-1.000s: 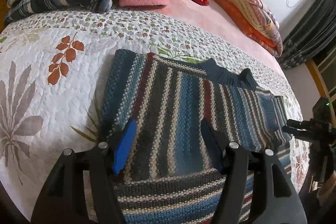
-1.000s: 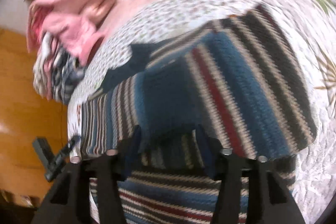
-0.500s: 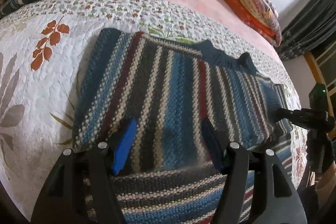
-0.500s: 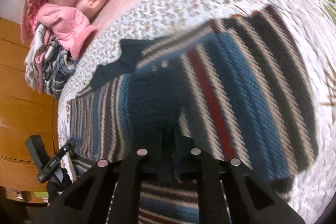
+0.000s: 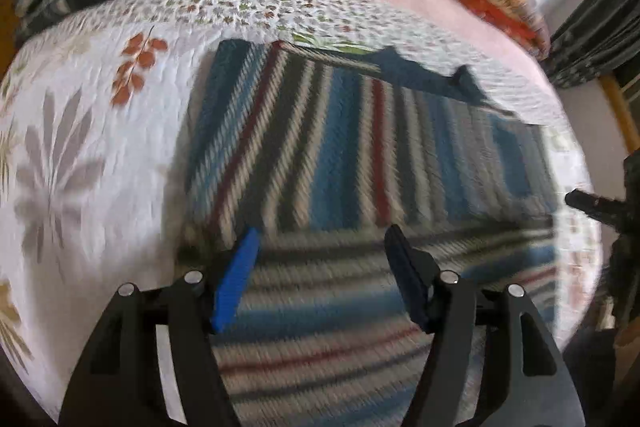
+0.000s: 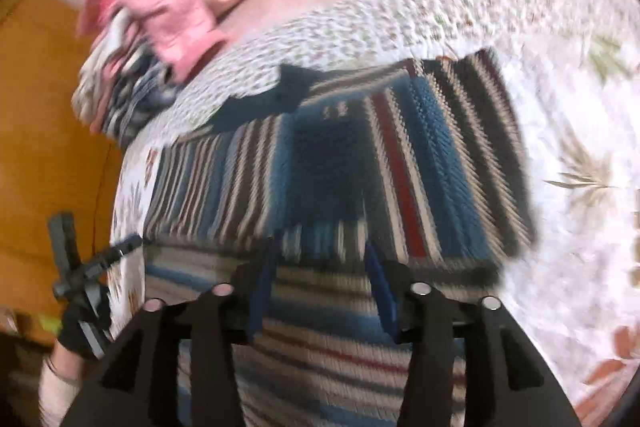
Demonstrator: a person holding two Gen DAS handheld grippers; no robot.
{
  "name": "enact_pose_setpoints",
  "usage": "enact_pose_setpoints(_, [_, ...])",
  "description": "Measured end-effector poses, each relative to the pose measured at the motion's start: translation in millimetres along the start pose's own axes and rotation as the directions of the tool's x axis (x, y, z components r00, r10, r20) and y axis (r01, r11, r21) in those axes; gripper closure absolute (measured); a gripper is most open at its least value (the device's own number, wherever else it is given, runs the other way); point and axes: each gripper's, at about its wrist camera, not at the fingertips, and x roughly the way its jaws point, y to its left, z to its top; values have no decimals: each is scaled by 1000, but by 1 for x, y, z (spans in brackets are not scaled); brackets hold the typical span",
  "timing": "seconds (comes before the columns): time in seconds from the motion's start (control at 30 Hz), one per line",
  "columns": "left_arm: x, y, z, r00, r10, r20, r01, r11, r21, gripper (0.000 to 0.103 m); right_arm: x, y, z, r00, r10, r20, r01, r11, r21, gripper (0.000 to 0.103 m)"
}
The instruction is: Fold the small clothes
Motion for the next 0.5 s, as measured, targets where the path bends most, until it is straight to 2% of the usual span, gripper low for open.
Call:
enact_pose_setpoints(0.07, [-17,-3,-27,998,-17,-56,15,999,-32,31,-23,7,-21,1000,8,-8,-8,1000,-27,47])
enact_pose_setpoints(0.2, [-37,-7,-79,988,23,-154,-33,998,-57,31,-56,15,-79,999,7,-50,-11,997,-82,40])
enact_pose_setpoints(0.23, [-46,-3,-107,982,18,-190,-41,993,-114,31,-58,15,-92,998,5,-57,-10,996,-86,38])
enact_pose_setpoints(0.27, [-52,-1,-121,980,13,-197,-42,989,-145,31,-60,15,-104,998,4,-67,-9,997,-82,37])
enact_pose_setpoints(0.3, [-52,-1,-121,980,13,-197,-42,989,-145,31,-61,12,-118,997,0,-79,-6,998,-70,37])
enact_pose_setpoints(0.37, [-63,7,-147,979,35,-201,-74,979,-188,31,-60,2,-146,994,6,-112,-8,1000,-17,37])
enact_pose_setpoints(0.43, [-69,14,-168,979,14,-203,-60,972,-226,31,-56,-7,-170,988,17,-152,-12,999,33,37])
enact_pose_setpoints(0.5, [-72,17,-181,975,37,-218,-89,968,-233,31,-55,-13,-186,987,4,-159,4,999,49,37])
